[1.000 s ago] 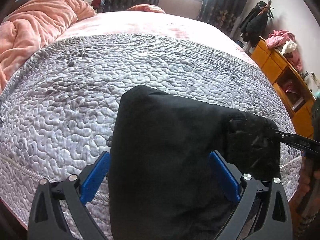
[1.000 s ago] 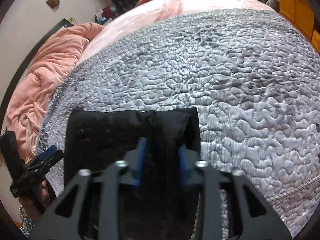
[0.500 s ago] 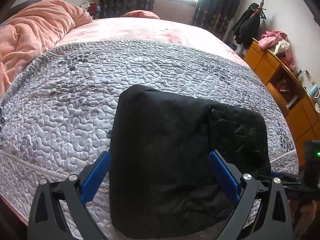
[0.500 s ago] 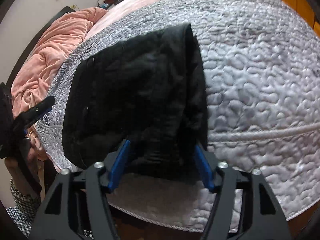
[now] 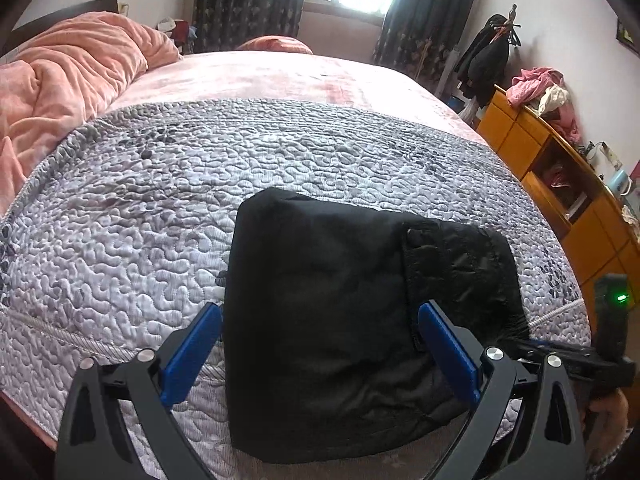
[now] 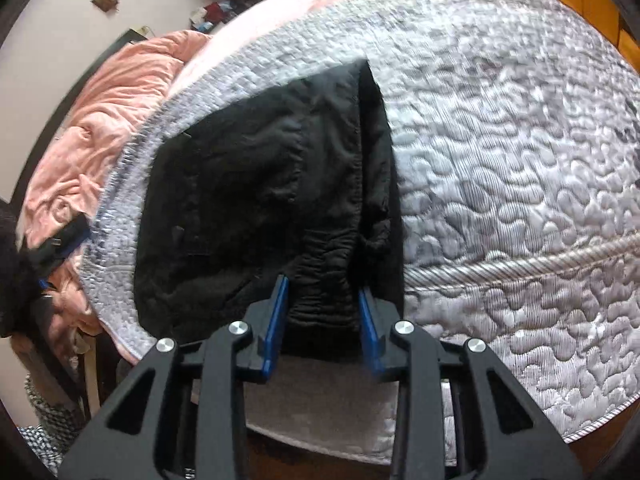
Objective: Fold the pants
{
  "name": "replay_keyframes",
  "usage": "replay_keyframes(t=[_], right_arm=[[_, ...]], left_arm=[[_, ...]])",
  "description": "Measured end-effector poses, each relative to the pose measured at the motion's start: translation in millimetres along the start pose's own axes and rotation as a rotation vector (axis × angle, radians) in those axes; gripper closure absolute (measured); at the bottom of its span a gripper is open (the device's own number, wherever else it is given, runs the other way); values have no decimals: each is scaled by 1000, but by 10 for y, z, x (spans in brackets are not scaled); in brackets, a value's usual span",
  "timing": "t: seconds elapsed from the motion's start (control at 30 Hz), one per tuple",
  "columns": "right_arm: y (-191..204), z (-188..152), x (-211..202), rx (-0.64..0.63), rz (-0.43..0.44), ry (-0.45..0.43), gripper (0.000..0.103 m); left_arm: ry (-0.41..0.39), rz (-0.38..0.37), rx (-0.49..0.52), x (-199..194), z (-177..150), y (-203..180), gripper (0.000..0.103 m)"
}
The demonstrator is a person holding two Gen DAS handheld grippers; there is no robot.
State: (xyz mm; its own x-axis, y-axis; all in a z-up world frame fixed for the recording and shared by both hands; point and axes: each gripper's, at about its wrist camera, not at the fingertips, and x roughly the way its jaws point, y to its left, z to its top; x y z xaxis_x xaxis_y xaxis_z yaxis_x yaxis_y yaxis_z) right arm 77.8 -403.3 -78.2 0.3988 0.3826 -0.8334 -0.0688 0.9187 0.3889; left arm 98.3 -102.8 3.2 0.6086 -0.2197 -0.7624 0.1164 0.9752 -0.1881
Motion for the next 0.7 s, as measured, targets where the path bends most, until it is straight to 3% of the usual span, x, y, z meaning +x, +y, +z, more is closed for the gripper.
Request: replay_keyframes(t=[0.13,0.57,0.7], right_arm=[[-43,-46,217,26,-8,25,71],[107,-17,197,-9,-39,42,70],[96,10,298,10,-26,65,69]], left_arm=[[-1,-4,-6,-20,-4,-8,4],[-2,0,10,-44,-32,-73,4],[38,33,6,99,-101,-4,4]])
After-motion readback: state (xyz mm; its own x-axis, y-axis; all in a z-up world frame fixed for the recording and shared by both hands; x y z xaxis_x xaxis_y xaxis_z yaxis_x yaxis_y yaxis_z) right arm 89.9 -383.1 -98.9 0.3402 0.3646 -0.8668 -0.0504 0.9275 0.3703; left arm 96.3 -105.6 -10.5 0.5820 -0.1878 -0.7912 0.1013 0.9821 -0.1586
